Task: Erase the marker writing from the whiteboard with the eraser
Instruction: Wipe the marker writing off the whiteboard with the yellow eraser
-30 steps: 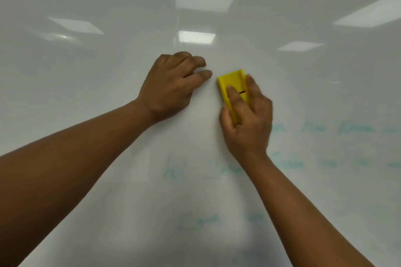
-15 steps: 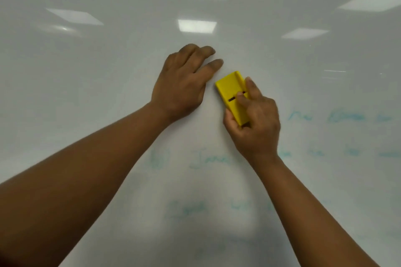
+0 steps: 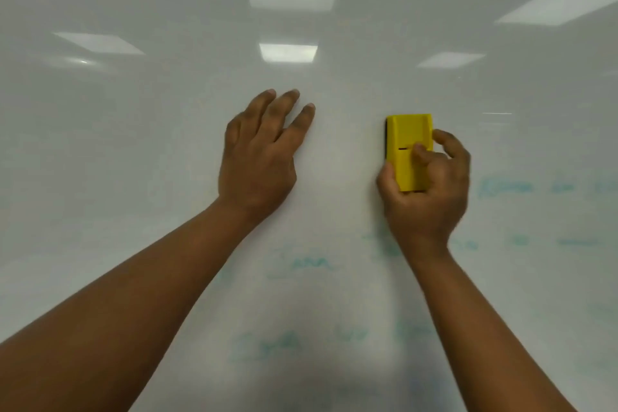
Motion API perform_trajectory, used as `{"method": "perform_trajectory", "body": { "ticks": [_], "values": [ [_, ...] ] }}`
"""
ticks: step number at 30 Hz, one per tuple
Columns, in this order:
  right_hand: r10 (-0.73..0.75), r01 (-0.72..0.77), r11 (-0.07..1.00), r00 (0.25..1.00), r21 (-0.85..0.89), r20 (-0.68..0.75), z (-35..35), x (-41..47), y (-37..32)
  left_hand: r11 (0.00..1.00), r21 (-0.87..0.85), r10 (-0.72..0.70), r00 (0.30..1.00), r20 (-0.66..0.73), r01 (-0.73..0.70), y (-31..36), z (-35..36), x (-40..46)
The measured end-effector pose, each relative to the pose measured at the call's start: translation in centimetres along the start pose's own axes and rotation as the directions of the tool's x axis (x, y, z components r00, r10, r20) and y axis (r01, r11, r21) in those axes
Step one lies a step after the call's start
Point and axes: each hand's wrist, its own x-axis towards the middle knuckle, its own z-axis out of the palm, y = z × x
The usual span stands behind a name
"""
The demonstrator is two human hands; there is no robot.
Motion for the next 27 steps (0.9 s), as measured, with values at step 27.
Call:
{"method": "perform_trajectory", "body": {
  "ticks": [27],
  "values": [
    [-0.081, 0.074, 0.996, 0.977, 0.046, 0.197, -4.1, 0.2, 6.3, 0.967, -0.237, 0.129, 0.98, 0.15, -0.091, 12.0, 3.4, 5.3]
  ]
}}
